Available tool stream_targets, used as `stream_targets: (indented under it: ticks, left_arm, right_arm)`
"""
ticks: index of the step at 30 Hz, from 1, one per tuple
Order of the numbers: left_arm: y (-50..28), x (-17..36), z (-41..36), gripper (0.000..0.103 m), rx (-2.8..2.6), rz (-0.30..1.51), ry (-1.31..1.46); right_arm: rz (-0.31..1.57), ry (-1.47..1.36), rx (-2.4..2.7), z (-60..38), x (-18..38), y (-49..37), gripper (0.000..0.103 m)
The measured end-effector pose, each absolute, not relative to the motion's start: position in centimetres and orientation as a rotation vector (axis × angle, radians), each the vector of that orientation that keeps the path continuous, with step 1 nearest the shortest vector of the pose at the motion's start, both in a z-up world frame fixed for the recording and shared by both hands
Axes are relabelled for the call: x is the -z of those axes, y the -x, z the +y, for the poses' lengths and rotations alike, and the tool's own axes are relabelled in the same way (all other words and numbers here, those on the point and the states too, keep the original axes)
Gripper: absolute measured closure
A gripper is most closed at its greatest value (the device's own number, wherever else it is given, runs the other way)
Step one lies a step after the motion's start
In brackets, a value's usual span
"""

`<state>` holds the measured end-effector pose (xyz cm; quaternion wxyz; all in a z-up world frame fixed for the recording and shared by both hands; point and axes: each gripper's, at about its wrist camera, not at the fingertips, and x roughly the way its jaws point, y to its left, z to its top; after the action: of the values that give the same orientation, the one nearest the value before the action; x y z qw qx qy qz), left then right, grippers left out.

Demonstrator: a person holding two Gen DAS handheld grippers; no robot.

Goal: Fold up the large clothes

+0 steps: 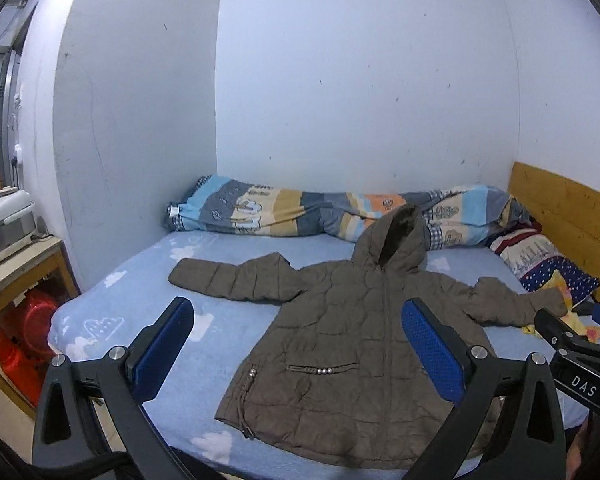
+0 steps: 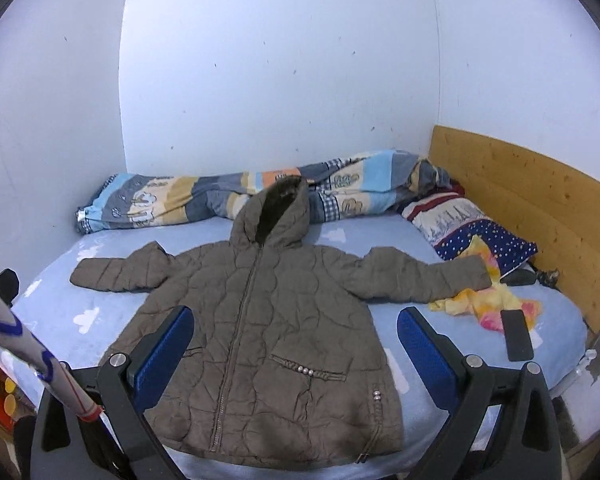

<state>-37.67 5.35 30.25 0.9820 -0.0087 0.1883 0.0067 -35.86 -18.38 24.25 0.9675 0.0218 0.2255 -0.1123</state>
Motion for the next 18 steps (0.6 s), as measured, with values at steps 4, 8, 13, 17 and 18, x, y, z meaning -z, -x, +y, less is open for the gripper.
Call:
stream_targets:
  ticks: [4, 8, 13, 17, 18]
  left_arm:
    - [38.0, -31.2, 5.9, 0.000, 0.006, 0.367, 0.043]
    - [36.7, -31.1, 5.8, 0.000, 0.026, 0.371, 0.049]
    - [33.0, -30.4, 4.4, 0.000, 0.052, 0.405, 0.026]
    - [30.0, -29.4, 3.4, 0.000, 0.046, 0.422, 0.022]
    - [29.1, -29.1, 3.2, 0.000, 0.047, 0.431, 0.025]
  right_arm:
    - [0.444, -0.034, 0.221, -18.1, -25.1, 36.8, 0.000]
    - [0.445, -0.017, 0.241, -18.5, -25.4, 36.6, 0.000]
    - [0.476, -0.025, 0.291, -20.2, -24.5, 34.7, 0.000]
    - [0.524, -0.043, 0.316, -22.4, -23.1, 31.7, 0.000]
    - [0.538, -0.045, 0.319, -22.7, -22.8, 31.1, 0.000]
